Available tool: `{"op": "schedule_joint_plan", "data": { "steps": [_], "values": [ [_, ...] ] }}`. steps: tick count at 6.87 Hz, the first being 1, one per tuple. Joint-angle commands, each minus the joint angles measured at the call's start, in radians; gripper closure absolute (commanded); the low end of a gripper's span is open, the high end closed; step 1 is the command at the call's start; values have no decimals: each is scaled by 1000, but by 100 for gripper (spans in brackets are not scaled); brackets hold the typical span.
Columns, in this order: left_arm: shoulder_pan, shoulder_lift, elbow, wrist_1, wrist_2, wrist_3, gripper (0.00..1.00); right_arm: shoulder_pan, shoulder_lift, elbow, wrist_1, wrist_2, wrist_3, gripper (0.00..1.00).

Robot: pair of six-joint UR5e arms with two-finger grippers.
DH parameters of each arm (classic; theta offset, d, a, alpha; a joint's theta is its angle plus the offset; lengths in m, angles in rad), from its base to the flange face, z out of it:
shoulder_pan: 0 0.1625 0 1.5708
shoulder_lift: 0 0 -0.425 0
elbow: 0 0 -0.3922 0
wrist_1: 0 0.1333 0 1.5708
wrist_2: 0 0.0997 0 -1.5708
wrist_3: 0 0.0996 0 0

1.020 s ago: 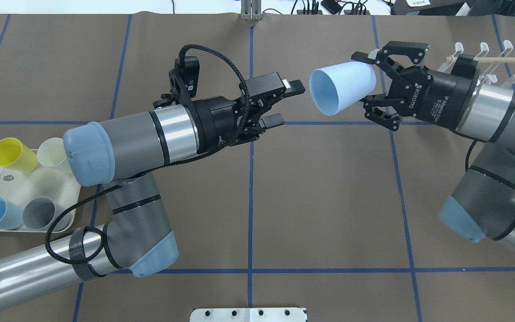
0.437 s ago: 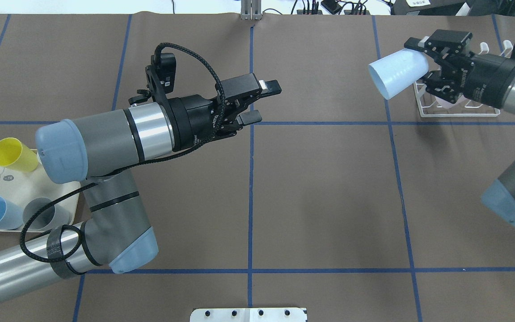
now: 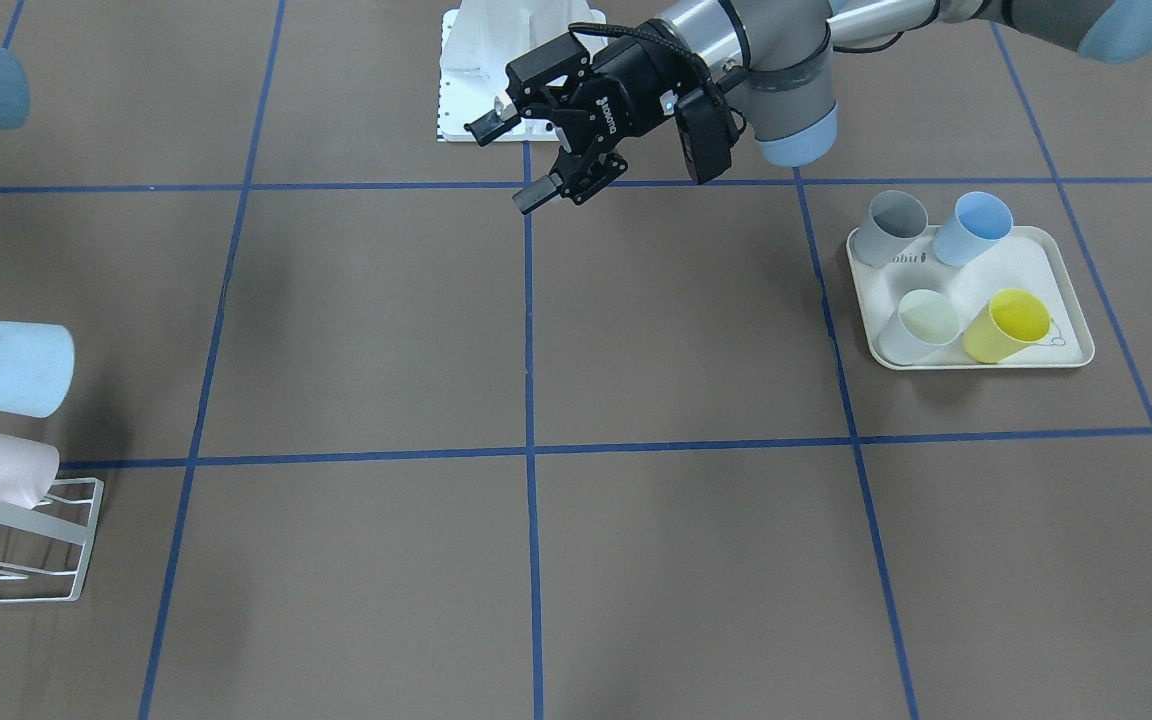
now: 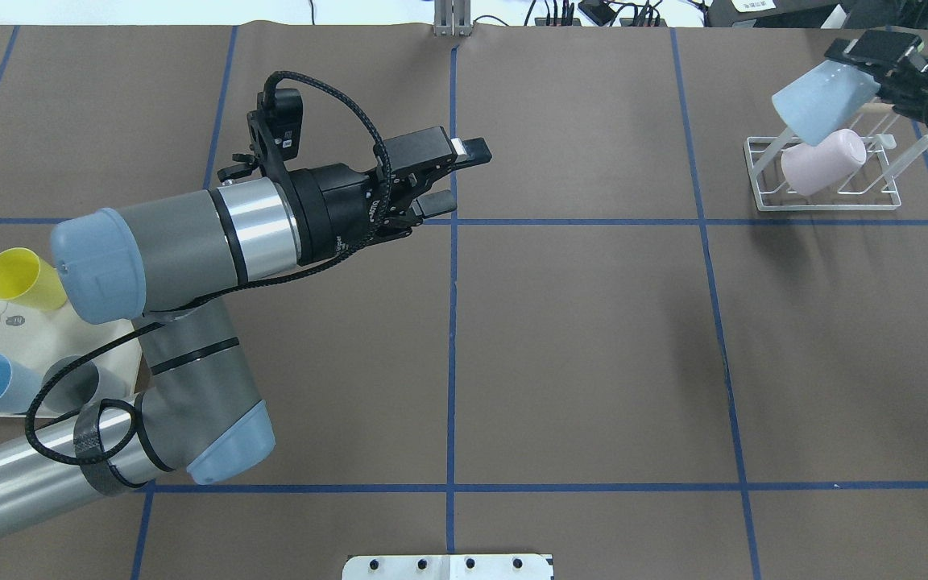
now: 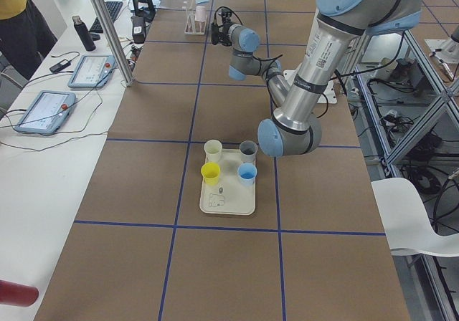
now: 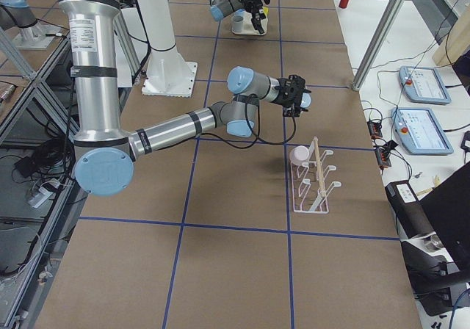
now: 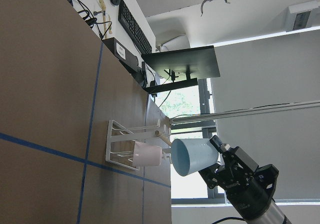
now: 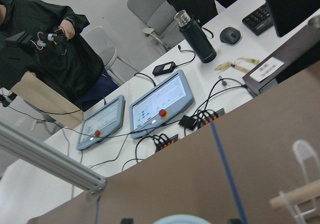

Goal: Transfer IKEA cup to right arm and place on rack

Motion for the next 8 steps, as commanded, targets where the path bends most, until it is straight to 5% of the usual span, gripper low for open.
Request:
{"op": "schedule_joint_plan", "data": {
  "steps": [1,8],
  "values": [
    [-4,1,1,0,2,14,0,29,-57,-9,-84,-135,-300,100],
    [9,-5,10,0,6,14,0,24,-78,-104,-86,-153,-294,100]
  ]
}}
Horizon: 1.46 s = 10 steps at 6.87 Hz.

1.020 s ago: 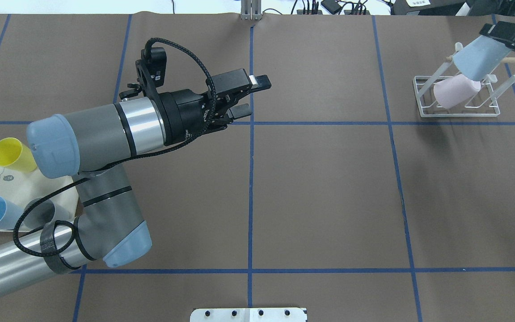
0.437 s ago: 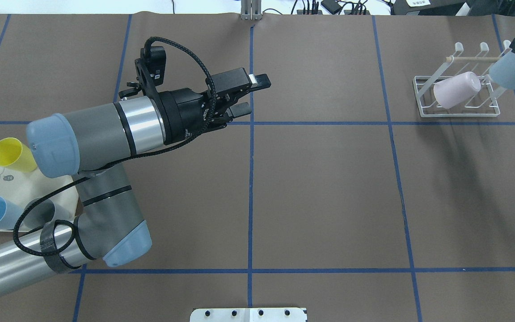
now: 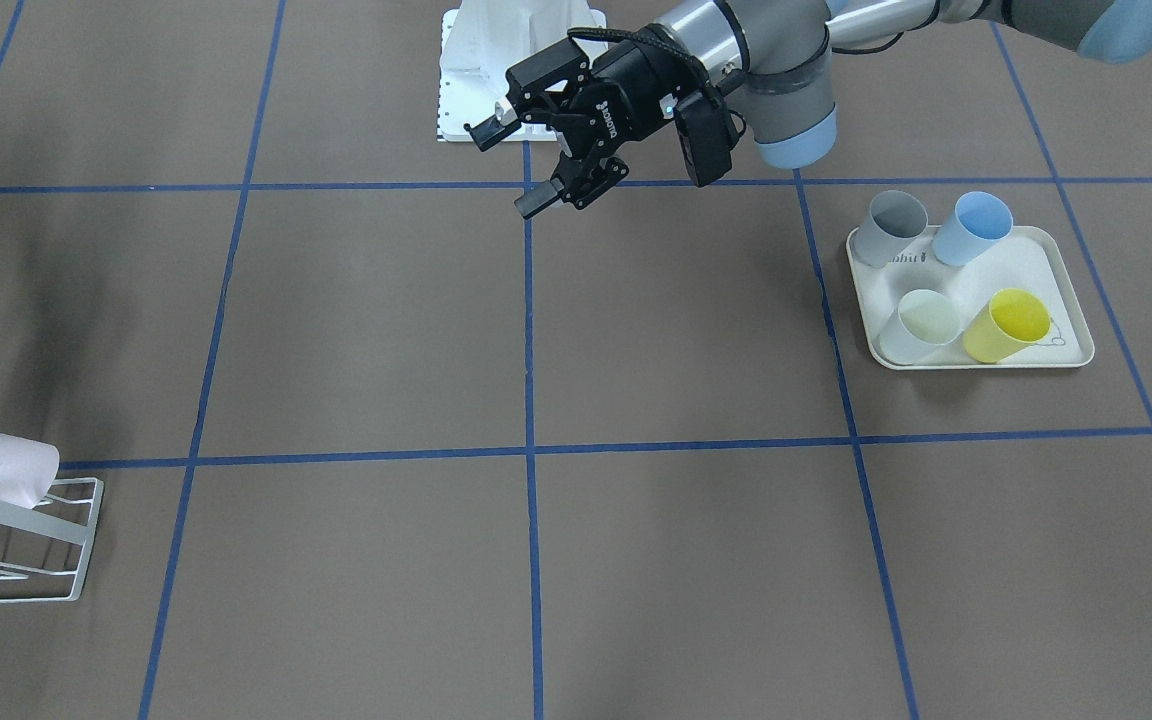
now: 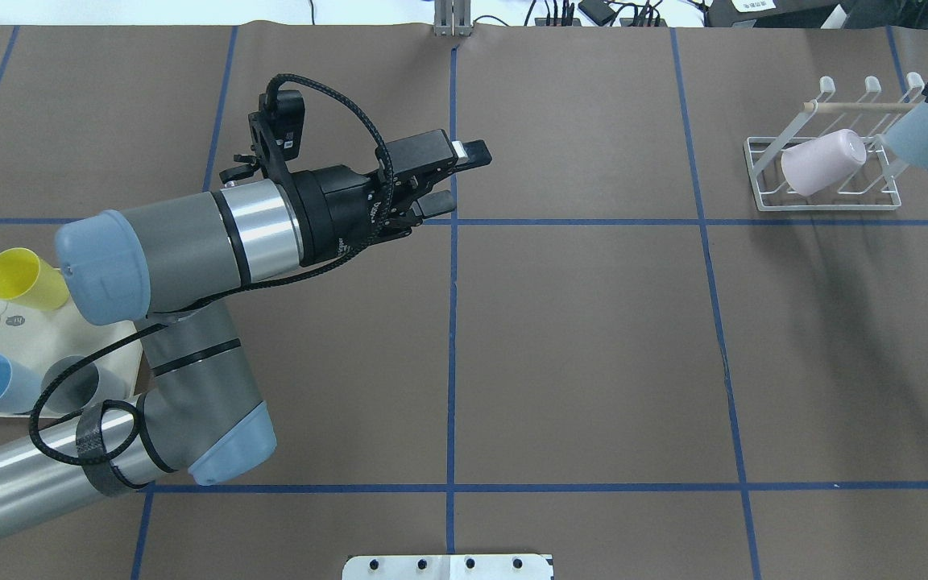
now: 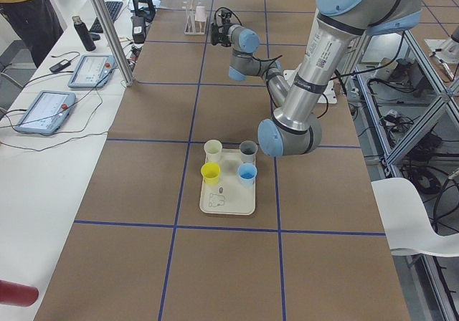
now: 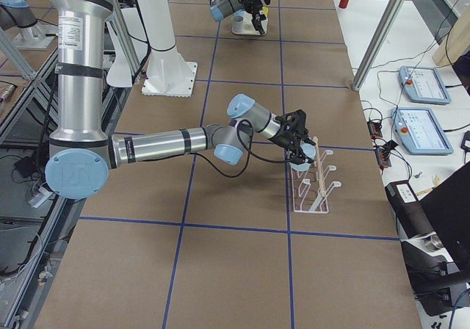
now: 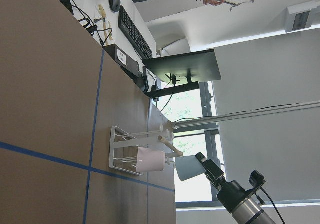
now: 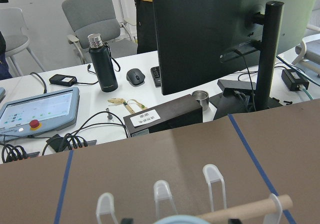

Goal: Transfer IKEA cup to right arm and place on rack

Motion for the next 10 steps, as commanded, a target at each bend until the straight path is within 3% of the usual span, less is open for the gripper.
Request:
{"op": "schedule_joint_plan", "data": {
  "steps": [1,10],
  "values": [
    [2,-4,3,0,2,0,0,-2,0,-8,0,4,4,100],
    [4,-7,6,0,3,0,0,-17,52,-96,2,2,6,100]
  ]
}}
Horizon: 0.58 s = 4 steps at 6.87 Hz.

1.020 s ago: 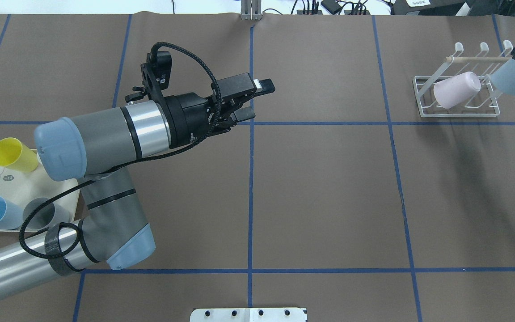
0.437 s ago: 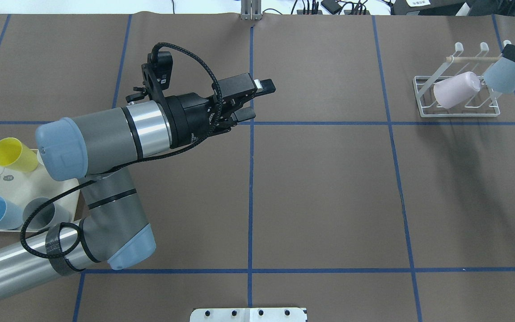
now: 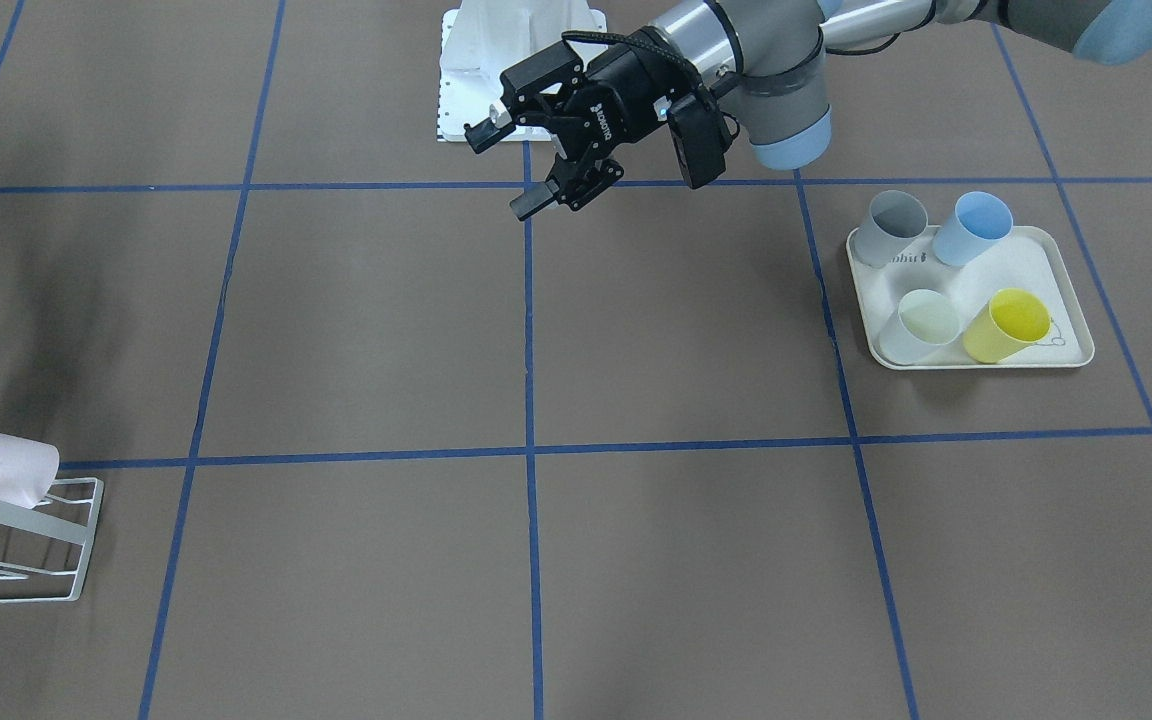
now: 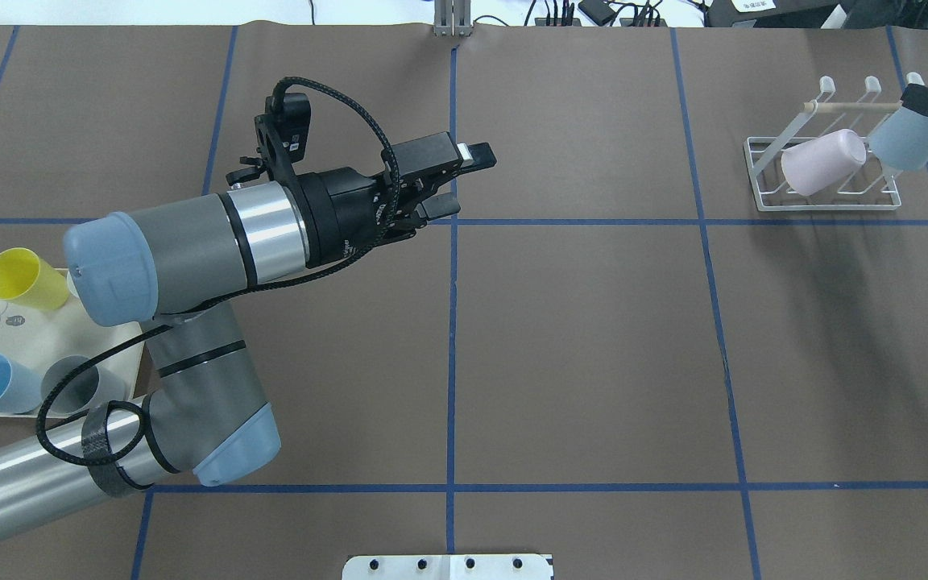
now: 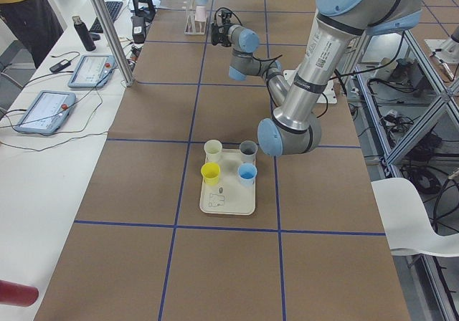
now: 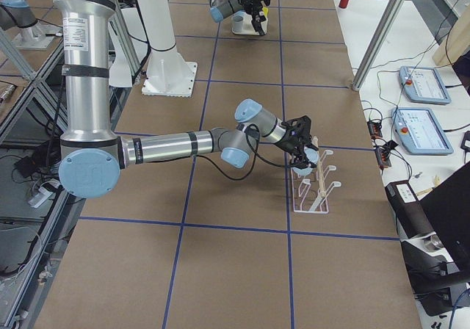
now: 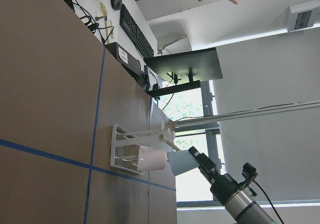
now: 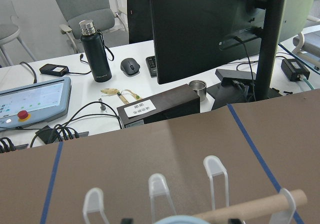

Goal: Transfer IKEA cup to right arm and place on rack

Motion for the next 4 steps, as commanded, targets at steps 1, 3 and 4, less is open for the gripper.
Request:
{"op": "schedule_joint_plan", "data": {
  "steps": [1,3,4],
  "values": [
    [0,-1,-1,0,0,0,0,-3,1,-13,0,0,1,100],
    [-2,-1,-7,0,0,0,0,-11,-1,-13,0,0,1,100],
    [-2,-1,-10,0,0,0,0,-12,-1,-14,0,0,0,100]
  ]
}}
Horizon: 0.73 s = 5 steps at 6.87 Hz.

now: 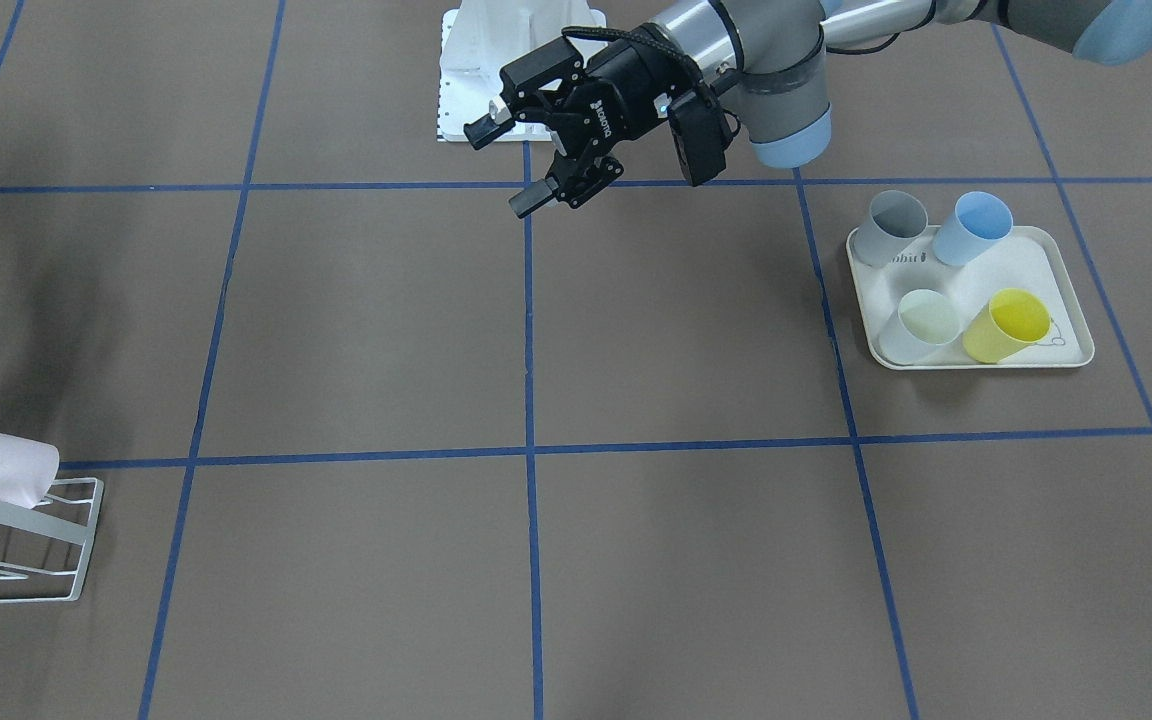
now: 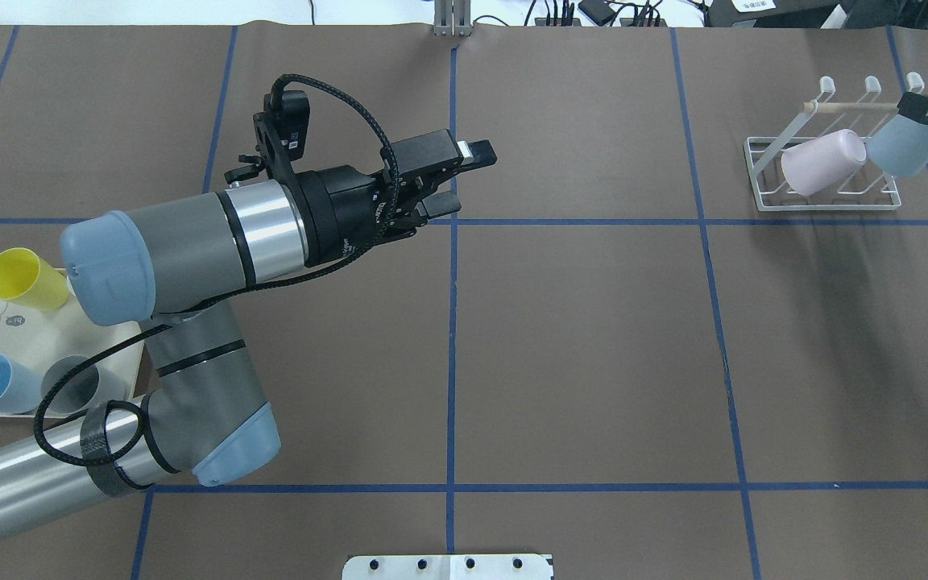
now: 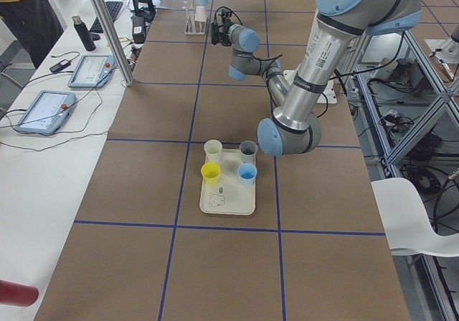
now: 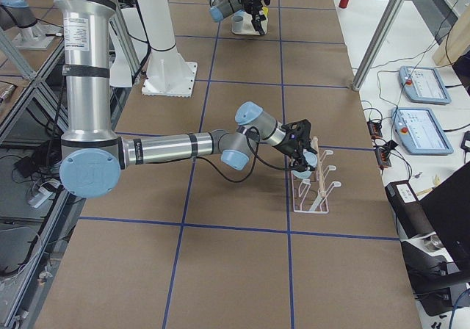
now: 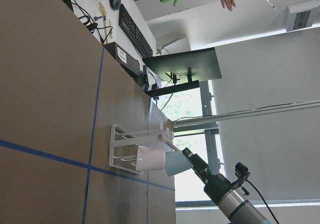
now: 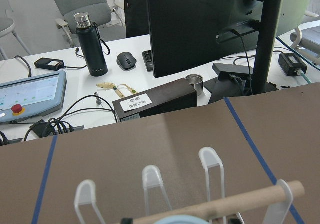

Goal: Transfer IKEA cup to right arm and place on rack

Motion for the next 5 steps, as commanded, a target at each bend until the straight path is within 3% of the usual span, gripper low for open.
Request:
{"op": "schedule_joint_plan", "data": {
  "steps": [1,2,3,4,5],
  "values": [
    [1,0,-2,0,0,0,0,-3,-1,-9,0,0,-6,97],
    [1,0,-1,0,0,0,0,-6,-1,-18,0,0,-12,83],
    [0,3,-1,0,0,2,0,-14,-1,-20,0,0,-4,61],
    [0,3,-1,0,0,2,0,-29,2,-20,0,-2,-1,36],
    [0,3,1,0,0,2,0,-38,27,-18,2,-3,9,0]
  ]
}}
